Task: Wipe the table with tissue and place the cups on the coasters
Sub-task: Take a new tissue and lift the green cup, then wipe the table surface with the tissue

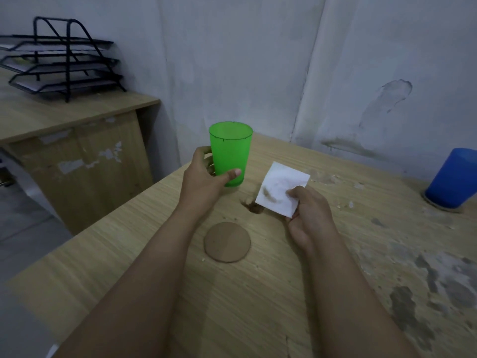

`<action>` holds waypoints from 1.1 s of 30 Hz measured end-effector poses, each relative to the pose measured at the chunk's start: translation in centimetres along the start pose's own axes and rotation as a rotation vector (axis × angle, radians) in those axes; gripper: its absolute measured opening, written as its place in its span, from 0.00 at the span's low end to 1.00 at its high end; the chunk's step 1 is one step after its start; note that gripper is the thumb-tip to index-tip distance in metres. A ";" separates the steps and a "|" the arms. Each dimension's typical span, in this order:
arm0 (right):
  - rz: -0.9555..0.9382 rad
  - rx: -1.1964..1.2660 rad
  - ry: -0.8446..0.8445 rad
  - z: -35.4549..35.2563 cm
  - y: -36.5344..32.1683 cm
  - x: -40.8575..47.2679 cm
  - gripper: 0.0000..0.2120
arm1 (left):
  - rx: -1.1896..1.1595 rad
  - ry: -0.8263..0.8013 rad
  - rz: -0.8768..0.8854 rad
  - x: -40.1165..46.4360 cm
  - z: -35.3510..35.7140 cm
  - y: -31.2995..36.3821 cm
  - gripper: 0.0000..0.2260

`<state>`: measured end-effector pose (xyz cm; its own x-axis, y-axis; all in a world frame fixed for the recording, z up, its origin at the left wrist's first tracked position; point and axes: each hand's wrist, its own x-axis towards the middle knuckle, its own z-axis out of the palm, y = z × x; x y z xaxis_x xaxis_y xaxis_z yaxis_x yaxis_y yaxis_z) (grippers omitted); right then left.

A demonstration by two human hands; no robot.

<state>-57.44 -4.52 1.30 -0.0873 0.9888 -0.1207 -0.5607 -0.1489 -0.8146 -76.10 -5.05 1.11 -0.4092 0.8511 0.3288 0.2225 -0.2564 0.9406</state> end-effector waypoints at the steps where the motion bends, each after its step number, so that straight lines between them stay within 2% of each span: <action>1: -0.003 -0.013 -0.006 0.0 0.0 0.0 0.12 | 0.023 0.010 -0.012 0.1 -0.1 -0.4 0.27; 10: -0.030 -0.070 -0.051 -0.1 0.2 0.2 0.14 | 0.164 0.003 -0.077 0.6 -0.2 -2.5 0.29; 14: -0.031 -0.087 -0.055 -0.1 0.3 0.2 0.14 | 0.244 -0.020 -0.046 0.5 -0.3 -2.1 0.28; 17: -0.024 -0.072 -0.061 0.0 0.4 0.2 0.14 | 0.337 0.008 -0.084 0.3 -0.2 -1.6 0.38; 19: -0.024 -0.049 -0.073 0.1 0.4 0.1 0.14 | 0.407 0.069 -0.100 0.1 -0.4 -0.6 0.40; 20: -0.024 -0.045 -0.076 0.1 0.4 0.1 0.14 | 0.434 0.117 -0.070 -0.1 -0.7 0.0 0.37; 22: -0.019 -0.041 -0.083 0.1 0.5 0.1 0.13 | 0.431 0.241 0.069 -0.7 -1.3 1.4 0.24; 25: -0.017 -0.030 -0.091 0.1 0.4 0.1 0.13 | 0.284 0.316 0.348 -2.2 -1.3 3.8 0.07; 28: -0.015 -0.009 -0.098 0.2 0.3 0.0 0.12 | 0.236 0.164 0.474 -3.9 0.3 5.1 0.06; 31: -0.020 0.048 -0.135 0.0 -0.2 -0.1 0.11 | 0.268 -0.040 0.423 -4.7 2.2 4.7 0.06; 33: -0.031 0.088 -0.175 0.0 -0.3 -0.2 0.12 | 0.270 -0.112 0.335 -4.8 2.9 3.8 0.07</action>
<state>-57.21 -4.63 1.56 -0.2067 0.9783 0.0108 -0.6344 -0.1256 -0.7627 -70.71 -8.74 2.90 -0.1801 0.7896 0.5865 0.5556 -0.4104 0.7231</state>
